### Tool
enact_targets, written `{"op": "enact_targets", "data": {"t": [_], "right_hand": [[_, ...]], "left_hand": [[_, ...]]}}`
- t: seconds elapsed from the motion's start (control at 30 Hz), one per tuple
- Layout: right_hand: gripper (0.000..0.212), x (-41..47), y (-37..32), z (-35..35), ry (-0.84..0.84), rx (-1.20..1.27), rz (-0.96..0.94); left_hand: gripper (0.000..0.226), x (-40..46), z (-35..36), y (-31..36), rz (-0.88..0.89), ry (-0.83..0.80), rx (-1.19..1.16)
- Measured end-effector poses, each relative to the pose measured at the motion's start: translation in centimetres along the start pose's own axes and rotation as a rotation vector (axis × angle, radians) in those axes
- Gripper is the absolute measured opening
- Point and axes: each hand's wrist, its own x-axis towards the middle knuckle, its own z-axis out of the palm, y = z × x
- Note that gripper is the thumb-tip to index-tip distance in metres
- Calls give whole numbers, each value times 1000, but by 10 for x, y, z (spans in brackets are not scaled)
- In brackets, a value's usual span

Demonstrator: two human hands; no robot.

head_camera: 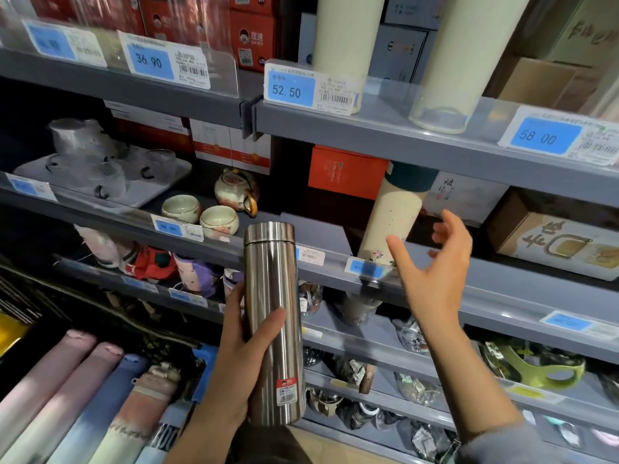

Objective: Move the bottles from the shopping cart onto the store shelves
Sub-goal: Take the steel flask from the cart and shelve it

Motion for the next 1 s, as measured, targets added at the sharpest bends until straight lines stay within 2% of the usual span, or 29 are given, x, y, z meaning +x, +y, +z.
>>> {"op": "enact_targets", "data": {"t": [0.03,0.07,0.13,0.17,0.2,0.27,0.3,0.37,0.43,0.5,0.53,0.6,0.63,0.7,0.77,0.83,0.87,0.93,1.0], "right_hand": [[63,-15,-8,-6,-45,55,-7],[53,-31,-20,-10,-169,101,6],[48,-60,-47,-13,-556,86,-28],[46,-71,-59,-12,-709,99,-75],[43,-79,-67,-9,-789,170,-106],[46,-85,-76,-5,-787,308,-99],[51,-85,-77,-4,-764,329,-86],[60,-83,-75,0,-721,288,-55],[58,-79,-72,5,-675,226,4],[54,-75,-69,8,-683,245,96],[52,-73,-68,11,-704,272,154],[50,-67,-67,20,-731,326,287],[50,-62,-67,26,-733,352,351],[51,-51,-68,41,-708,419,465],[52,-35,-73,55,-650,490,559],[50,-16,-77,68,-593,532,615],[55,-8,-78,74,-579,551,632],[71,6,-81,84,-597,600,656],[79,15,-83,93,-602,634,673]], "left_hand": [[77,0,2,0,21,-9,21],[76,1,5,-2,51,-18,49],[70,3,13,-1,89,-54,76],[66,4,18,3,95,-74,77],[67,4,21,5,95,-87,70],[80,6,26,9,85,-143,-6],[78,5,27,11,73,-197,-55],[76,1,27,11,71,-273,-118],[94,-8,26,16,40,-328,-154],[97,-5,27,18,33,-334,-144],[88,1,32,23,-8,-289,-130],[50,21,19,14,-32,-222,-123],[38,30,11,11,-68,-147,-53],[47,48,-4,-5,-102,-6,111],[41,43,-42,-44,118,97,446],[51,35,-76,-81,243,214,879],[58,31,-89,-95,228,224,1063],[59,27,-109,-124,150,218,1339],[59,25,-118,-138,238,176,1510]]}}
